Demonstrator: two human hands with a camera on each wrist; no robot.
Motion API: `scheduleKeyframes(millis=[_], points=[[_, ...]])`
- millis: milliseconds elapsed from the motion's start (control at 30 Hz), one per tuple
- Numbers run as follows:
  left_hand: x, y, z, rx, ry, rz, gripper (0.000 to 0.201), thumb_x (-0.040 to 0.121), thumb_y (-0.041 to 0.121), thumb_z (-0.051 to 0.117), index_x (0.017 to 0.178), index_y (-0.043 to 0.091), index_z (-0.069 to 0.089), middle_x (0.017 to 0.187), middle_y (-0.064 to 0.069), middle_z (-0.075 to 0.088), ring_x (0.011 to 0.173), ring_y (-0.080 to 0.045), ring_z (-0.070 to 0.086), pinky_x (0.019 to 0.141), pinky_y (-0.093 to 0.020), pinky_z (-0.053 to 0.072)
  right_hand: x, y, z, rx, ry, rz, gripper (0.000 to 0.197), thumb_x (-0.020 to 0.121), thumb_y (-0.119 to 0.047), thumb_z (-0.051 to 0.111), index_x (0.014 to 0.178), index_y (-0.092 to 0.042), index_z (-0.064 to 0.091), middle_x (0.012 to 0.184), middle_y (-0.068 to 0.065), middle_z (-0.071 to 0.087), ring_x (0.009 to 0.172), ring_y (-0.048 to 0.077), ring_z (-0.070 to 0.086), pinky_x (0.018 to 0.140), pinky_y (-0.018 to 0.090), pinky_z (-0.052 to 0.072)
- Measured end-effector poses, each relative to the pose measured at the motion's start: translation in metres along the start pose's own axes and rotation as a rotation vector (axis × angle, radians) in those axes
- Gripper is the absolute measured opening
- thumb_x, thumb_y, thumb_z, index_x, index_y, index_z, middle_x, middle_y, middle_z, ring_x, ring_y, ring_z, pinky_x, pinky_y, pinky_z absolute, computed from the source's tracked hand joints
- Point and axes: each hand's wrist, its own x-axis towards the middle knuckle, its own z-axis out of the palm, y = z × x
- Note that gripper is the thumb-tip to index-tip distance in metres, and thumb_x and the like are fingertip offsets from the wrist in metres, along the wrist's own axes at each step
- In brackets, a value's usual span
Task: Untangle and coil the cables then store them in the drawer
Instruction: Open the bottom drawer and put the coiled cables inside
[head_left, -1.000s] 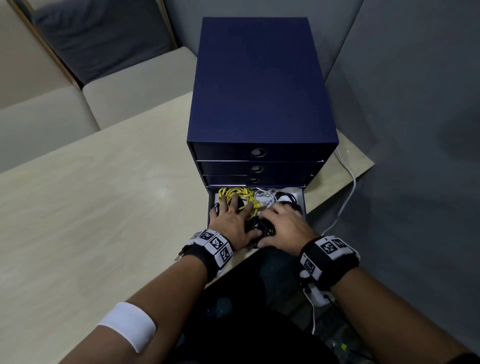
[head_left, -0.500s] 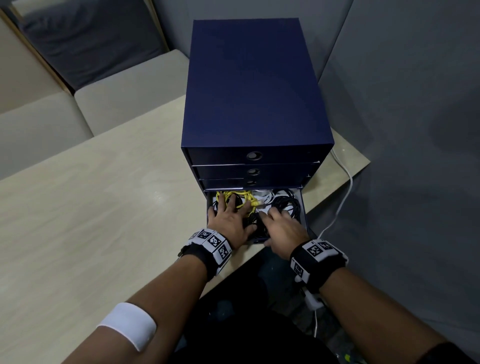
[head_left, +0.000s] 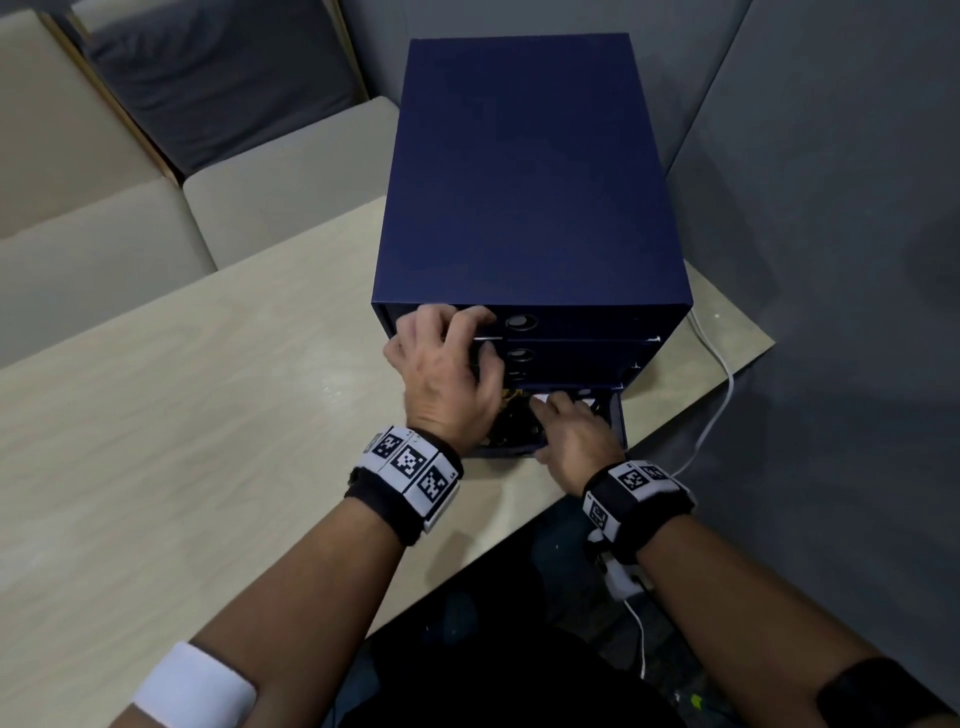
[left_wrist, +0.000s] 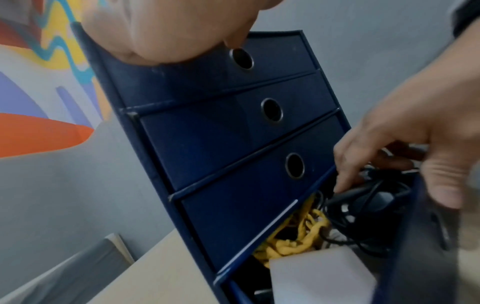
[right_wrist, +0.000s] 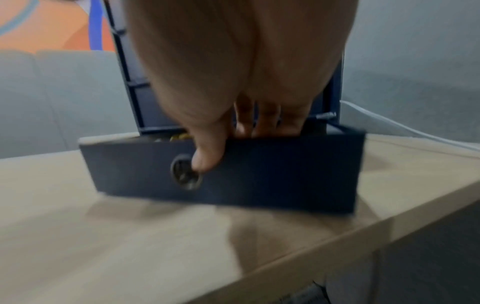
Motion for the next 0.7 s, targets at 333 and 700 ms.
scheduleKeyframes(millis=[333, 700], points=[[0.068, -0.018, -0.037, -0.05, 0.048, -0.352, 0.037, 0.088, 0.034, 0.054, 0.125, 0.03, 0.059, 0.137, -0.004, 0.04, 0.128, -0.017, 0.036, 0.101, -0.031, 0.023, -0.011, -0.028, -0.011, 0.011, -0.044, -0.076, 0.023, 0.096, -0.037, 0.053, 0.104, -0.017, 0.061, 0.107, 0.006, 0.063, 0.098, 0.027, 0.059, 0.081, 0.035, 0.046], [0.076, -0.036, -0.037, -0.456, -0.203, -0.494, 0.036, 0.09, 0.03, 0.063, 0.126, 0.031, 0.063, 0.118, 0.015, 0.062, 0.11, 0.005, 0.056, 0.102, -0.014, 0.04, 0.017, -0.038, -0.009, -0.009, -0.038, -0.033, 0.031, 0.094, -0.008, 0.048, 0.125, -0.01, 0.052, 0.122, 0.011, 0.058, 0.112, 0.032, 0.053, 0.084, 0.034, 0.041]])
